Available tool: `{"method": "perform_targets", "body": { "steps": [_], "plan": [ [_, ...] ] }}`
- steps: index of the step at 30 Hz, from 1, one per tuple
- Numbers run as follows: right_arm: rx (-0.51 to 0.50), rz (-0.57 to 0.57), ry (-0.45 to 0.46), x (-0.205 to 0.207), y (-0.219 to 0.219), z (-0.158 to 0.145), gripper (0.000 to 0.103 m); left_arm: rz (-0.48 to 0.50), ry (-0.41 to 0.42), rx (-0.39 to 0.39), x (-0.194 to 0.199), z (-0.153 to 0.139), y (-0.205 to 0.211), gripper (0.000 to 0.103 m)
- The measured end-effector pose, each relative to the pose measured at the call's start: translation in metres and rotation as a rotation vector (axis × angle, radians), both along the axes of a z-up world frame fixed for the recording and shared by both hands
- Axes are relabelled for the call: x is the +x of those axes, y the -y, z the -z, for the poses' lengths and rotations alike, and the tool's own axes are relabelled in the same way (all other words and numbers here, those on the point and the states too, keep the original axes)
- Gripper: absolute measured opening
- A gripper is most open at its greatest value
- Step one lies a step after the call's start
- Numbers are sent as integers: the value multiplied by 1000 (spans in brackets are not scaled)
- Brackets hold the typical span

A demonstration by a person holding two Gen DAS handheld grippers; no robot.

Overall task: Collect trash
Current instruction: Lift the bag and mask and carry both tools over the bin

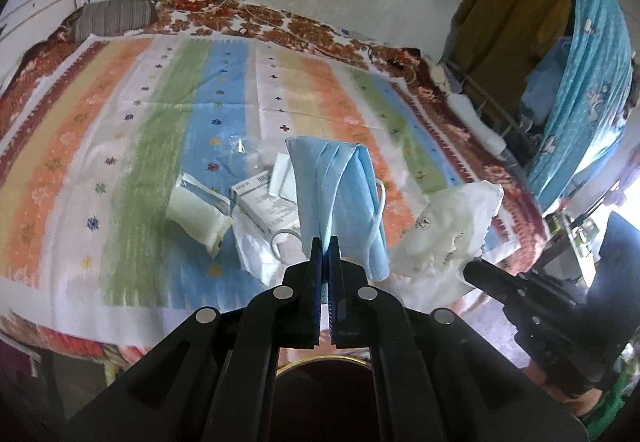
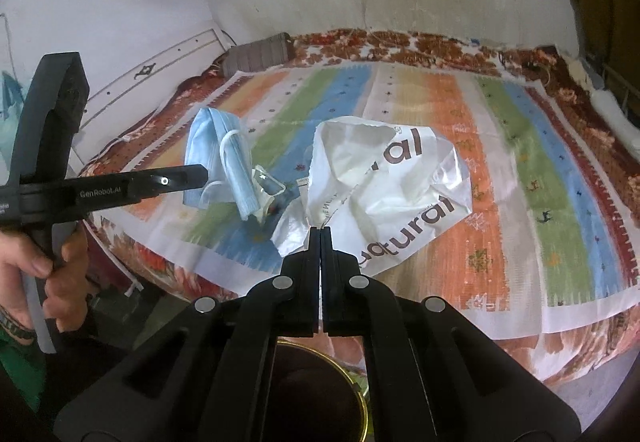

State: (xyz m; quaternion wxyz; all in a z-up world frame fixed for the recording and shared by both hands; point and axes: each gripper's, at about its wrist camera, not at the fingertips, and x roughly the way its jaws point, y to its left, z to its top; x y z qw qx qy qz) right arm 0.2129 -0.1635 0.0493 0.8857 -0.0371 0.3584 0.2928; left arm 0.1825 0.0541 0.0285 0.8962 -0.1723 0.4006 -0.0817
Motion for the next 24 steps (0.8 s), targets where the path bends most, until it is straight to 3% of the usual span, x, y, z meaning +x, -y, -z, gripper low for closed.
{"method": "perform_targets", "body": {
  "steps": [17, 24],
  "plan": [
    [9, -57, 9, -67, 18, 11, 0, 0, 58, -42, -66, -3, 22, 2],
    [-6, -89, -30, -91, 16, 25, 0, -19, 34, -86, -93, 9, 22, 2]
  ]
}}
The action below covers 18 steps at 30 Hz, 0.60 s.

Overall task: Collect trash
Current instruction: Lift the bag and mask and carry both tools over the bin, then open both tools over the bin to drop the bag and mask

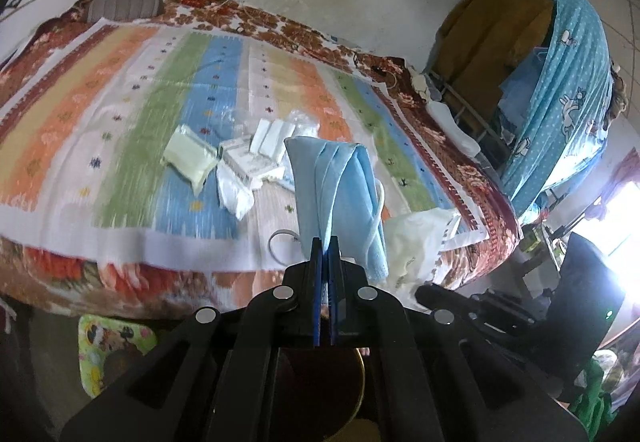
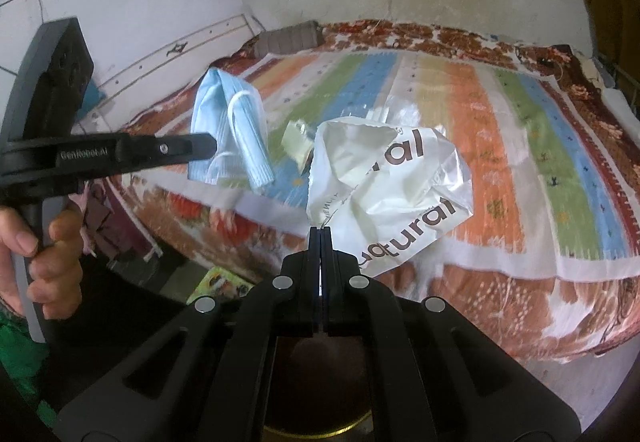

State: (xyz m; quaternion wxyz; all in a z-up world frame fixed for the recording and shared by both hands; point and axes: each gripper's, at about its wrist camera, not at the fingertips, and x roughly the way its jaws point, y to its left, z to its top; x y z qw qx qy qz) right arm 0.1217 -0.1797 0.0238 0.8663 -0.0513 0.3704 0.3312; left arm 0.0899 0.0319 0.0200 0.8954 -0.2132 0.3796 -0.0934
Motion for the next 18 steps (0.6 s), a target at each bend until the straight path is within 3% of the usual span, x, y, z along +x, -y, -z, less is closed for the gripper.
{"method": "perform_targets", "body": {
  "steps": [5, 15, 18],
  "plan": [
    [-20, -11, -56, -12, 2, 15, 0, -18, -33, -27, -23, 13, 3, 2],
    [-106, 18, -153, -25, 0, 48, 0, -42, -222, 33, -37, 60, 19, 2],
    [-138, 23, -236, -21, -1, 65, 0, -47, -289, 50, -38, 77, 24, 2]
  ]
}}
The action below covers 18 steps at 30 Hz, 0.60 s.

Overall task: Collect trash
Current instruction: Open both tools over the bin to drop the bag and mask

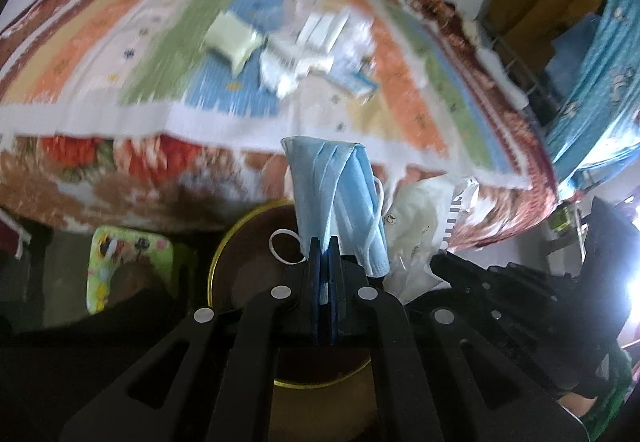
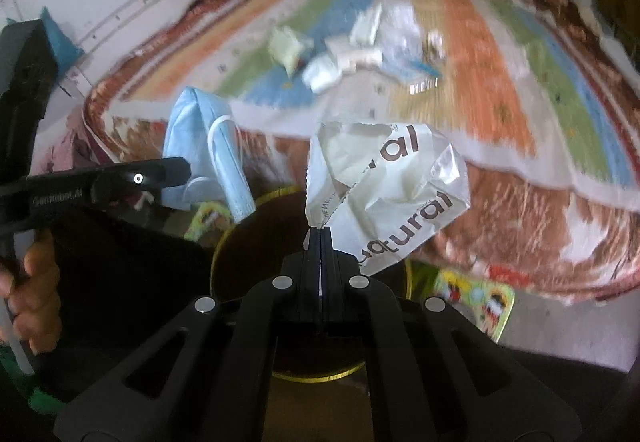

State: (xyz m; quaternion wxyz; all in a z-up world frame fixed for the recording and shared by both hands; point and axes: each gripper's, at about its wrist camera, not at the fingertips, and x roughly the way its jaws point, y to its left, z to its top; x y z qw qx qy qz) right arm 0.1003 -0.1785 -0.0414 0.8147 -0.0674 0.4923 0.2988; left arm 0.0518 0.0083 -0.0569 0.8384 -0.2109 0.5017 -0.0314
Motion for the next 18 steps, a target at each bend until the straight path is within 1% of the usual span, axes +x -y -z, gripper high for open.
{"method": "perform_targets", "body": {
  "steps": [1, 2, 7, 10, 12, 14, 15, 16, 17, 18],
  "plan": [
    [0, -2, -59, 4, 0, 10, 0, 2, -25, -9, 0, 6, 2, 2],
    [-9, 9, -78, 6, 0, 15, 0, 5, -39, -18, 0, 9, 3, 2],
    [-31, 63, -156, 19, 4, 30, 0, -19, -111, -19, 6, 25, 2, 2],
    [-45, 66, -198, 22, 2, 41, 0, -36, -155, -23, 9, 35, -2, 2],
    [-50, 67, -219, 23, 0, 46, 0, -41, -183, -23, 11, 41, -3, 5],
    [-55, 70, -239, 25, 0, 51, 0, -54, -195, -26, 13, 46, -4, 12],
    [-52, 73, -248, 26, 0, 52, 0, -62, -201, -20, 14, 47, -5, 18],
    [-49, 80, -259, 29, 1, 54, 2, -70, -204, -5, 15, 48, -5, 28],
    [-49, 86, -265, 30, 1, 55, 3, -75, -202, 6, 16, 48, -6, 33],
    [-49, 94, -267, 31, 2, 56, 11, -82, -193, 11, 16, 46, -7, 38]
  ]
}}
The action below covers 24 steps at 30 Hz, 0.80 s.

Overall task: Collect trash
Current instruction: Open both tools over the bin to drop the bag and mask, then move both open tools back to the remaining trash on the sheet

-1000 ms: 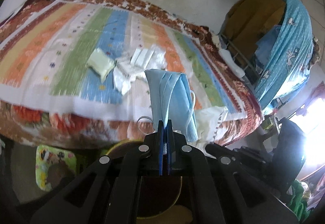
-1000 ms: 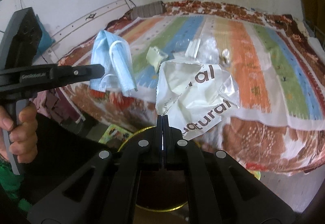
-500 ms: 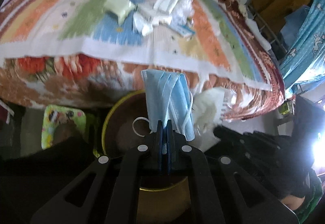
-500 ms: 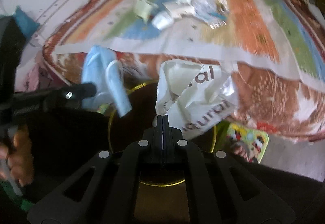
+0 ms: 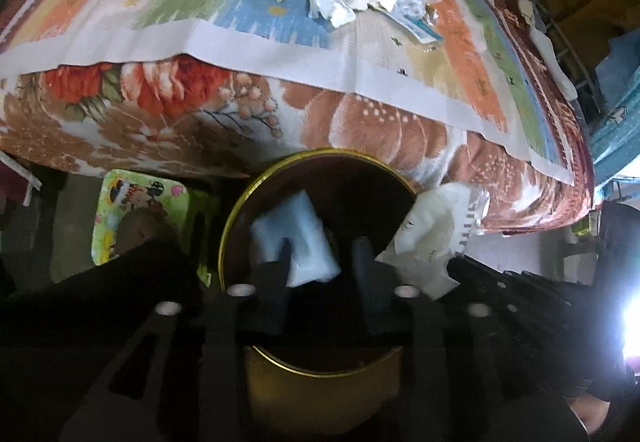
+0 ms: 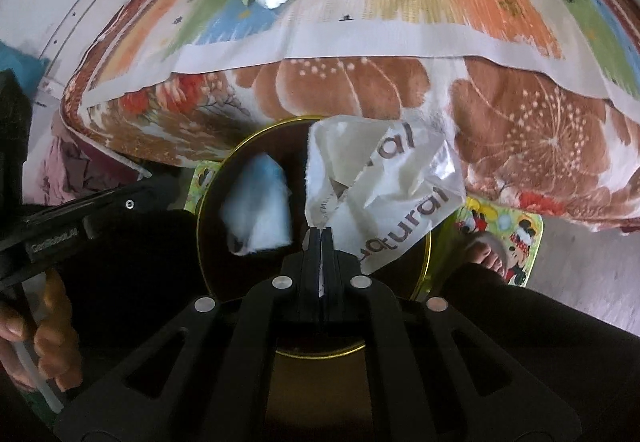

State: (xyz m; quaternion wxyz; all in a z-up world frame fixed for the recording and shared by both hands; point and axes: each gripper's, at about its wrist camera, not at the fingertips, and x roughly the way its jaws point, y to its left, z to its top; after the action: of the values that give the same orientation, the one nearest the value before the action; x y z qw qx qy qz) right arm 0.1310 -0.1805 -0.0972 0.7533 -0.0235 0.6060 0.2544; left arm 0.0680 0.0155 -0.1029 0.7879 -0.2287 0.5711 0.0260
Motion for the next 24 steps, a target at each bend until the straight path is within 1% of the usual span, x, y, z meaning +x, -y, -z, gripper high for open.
{"method": "perform_targets", "body": {
  "steps": [1, 5, 9, 11, 13, 15, 17, 18, 19, 22, 24],
  "plan": [
    [1, 5, -2, 1, 1, 0, 22, -3, 9, 2, 0, -2, -1, 39],
    [16, 8, 10, 1, 1, -3, 26, -24, 54, -3, -2, -13, -7, 46],
    [30, 5, 34, 1, 1, -10, 35, -70, 93, -6, -1, -23, -19, 57],
    [43, 5, 54, 1, 1, -16, 39, -93, 99, -3, 0, -26, -25, 58],
    [54, 8, 67, 1, 1, -20, 40, -111, 110, 13, 1, -30, -29, 61],
    [73, 15, 81, 4, 3, -25, 41, -108, 121, 26, 3, -33, -31, 64],
    [92, 18, 106, 6, 6, -34, 47, -100, 129, 40, 4, -37, -30, 67],
    [97, 16, 128, 8, 7, -39, 52, -93, 133, 46, 5, -38, -30, 68],
    [99, 10, 158, 9, 7, -45, 54, -88, 136, 49, 6, -40, -30, 69],
    [115, -1, 198, 15, 10, -59, 58, -72, 156, 57, 12, -49, -37, 69],
    [122, 18, 210, 24, 15, -66, 59, -68, 168, 81, 16, -57, -43, 74]
  ]
}}
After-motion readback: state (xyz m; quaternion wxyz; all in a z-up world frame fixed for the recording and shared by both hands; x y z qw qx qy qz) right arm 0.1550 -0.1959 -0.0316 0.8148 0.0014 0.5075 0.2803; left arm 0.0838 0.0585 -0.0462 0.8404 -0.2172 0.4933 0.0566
